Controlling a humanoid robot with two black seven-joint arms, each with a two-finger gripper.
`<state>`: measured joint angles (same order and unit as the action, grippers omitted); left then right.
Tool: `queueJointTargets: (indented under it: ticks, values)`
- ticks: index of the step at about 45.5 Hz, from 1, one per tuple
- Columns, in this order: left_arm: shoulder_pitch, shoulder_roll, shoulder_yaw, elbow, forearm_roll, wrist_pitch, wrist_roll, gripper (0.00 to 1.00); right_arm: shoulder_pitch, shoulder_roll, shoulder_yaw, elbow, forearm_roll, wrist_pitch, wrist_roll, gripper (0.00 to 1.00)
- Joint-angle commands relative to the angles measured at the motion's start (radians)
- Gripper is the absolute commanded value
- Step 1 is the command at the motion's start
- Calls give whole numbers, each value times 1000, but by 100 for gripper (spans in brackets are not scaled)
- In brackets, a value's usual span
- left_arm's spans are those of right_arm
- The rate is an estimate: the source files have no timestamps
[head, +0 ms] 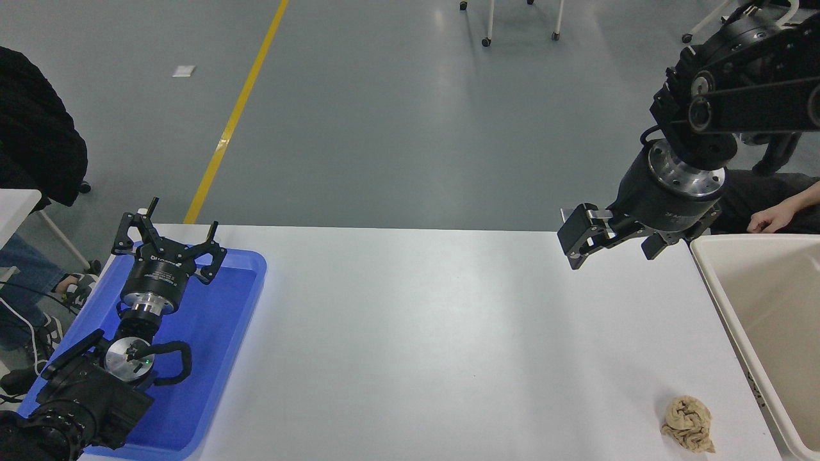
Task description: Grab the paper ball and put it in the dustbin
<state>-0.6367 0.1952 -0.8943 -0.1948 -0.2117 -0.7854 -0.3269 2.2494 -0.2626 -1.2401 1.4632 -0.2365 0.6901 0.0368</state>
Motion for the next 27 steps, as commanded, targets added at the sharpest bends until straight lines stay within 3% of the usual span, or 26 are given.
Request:
queueJointTargets:
  ticks: [1, 13, 27]
  values:
    - [0, 0, 0, 0, 0, 0, 0, 100, -99, -101, 2, -4, -125, -55, 0, 100]
    - [0, 0, 0, 0, 0, 0, 0, 100, -247, -262, 33, -32, -380, -104, 0, 100]
    - [-1, -2, 0, 0, 0, 0, 0, 100, -502, -412, 171, -93, -489, -155, 0, 100]
